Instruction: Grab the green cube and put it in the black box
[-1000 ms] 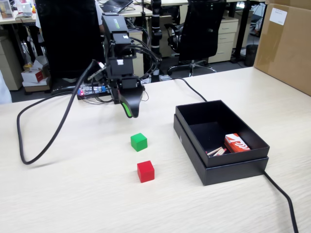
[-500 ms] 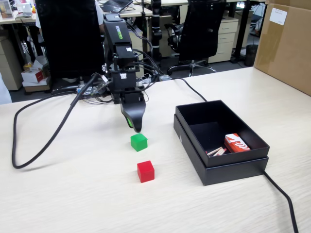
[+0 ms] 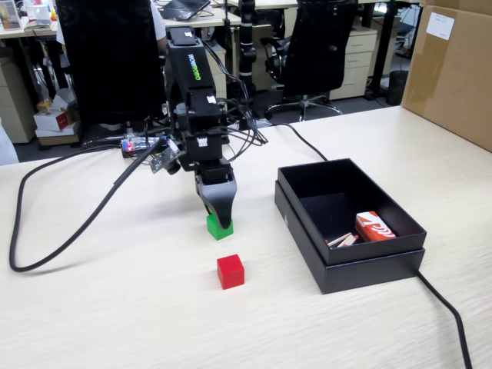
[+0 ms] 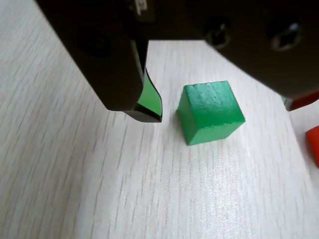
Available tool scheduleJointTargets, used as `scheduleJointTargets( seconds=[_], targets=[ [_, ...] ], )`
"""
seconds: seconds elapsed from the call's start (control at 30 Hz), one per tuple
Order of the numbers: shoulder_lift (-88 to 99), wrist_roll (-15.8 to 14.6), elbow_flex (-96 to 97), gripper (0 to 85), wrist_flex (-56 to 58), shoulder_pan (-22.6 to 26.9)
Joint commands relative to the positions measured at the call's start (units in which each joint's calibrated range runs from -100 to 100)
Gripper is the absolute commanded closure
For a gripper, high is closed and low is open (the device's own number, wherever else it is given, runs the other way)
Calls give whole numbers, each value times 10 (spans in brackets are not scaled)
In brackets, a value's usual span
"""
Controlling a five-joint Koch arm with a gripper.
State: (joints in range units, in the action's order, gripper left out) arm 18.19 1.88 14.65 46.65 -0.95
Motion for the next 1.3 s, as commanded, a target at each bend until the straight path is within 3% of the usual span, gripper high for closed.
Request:
scheduleJointTargets(
  seconds=[0.0,0.17,0.27,0.37,0.53,0.73,0.9,1.03,1.27],
  targets=[
    [-8,9,-48,411,6,0],
    [-28,14,-55,424,6,-1],
    [-34,14,-55,489,7,-1],
    [-42,16,-56,591,7,-2],
    [-44,16,-63,839,6,-4],
    [-2,14,-60,846,7,-8],
    [244,-2,-47,846,8,-7],
    [340,-20,-65,846,11,19],
    [355,-66,-155,846,17,115]
  ],
)
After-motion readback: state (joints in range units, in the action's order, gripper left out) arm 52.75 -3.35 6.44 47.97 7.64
